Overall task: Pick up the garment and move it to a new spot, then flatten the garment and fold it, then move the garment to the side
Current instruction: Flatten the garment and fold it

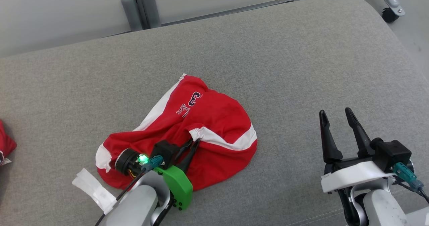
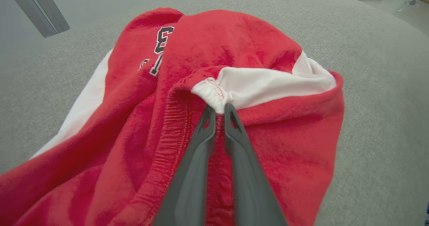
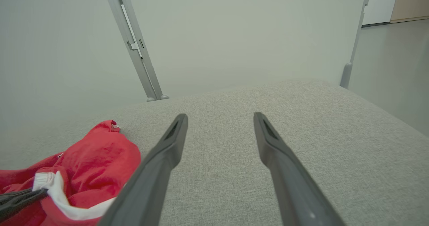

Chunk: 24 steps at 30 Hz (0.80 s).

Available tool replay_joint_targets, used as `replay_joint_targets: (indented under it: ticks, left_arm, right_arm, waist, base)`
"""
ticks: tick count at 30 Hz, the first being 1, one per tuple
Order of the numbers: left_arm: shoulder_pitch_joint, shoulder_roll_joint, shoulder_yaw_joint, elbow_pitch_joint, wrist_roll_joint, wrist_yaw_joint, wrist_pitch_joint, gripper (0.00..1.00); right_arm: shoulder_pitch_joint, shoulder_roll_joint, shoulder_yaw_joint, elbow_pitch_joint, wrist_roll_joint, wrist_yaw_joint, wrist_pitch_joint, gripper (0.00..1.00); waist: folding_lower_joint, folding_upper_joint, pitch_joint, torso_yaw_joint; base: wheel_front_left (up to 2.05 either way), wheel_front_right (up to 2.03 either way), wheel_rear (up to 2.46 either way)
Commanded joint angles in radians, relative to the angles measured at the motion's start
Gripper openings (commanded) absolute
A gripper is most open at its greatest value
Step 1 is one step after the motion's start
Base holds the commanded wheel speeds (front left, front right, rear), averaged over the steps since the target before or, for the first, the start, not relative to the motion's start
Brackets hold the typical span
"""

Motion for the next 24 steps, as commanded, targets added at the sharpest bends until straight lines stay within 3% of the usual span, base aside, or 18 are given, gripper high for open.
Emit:
replay_joint_targets:
  ticks: [1,11,24]
  left_arm:
    - [-0.021,0.002,0.0,0.004,-0.016,-0.002,-0.013,0.0]
    - [-0.018,0.019,0.043,-0.045,-0.021,0.027,-0.052,0.0]
    - [0.225,0.145,0.105,-0.289,-0.053,0.121,-0.047,0.0]
  right_arm:
    - [-0.006,0.001,-0.003,-0.001,-0.005,-0.001,0.0,1.0]
    - [0.021,-0.003,-0.016,-0.005,-0.008,-0.001,0.0,1.0]
    - [0.034,-0.009,-0.013,0.014,-0.006,-0.001,0.0,1.0]
  waist:
    - [0.0,0.0,-0.001,0.004]
    - [0.0,0.0,-0.025,0.107]
    - [0.0,0.0,-0.055,0.268]
  base:
    - [0.0,0.0,0.0]
    - [0.0,0.0,0.0]
    - [0.0,0.0,0.0]
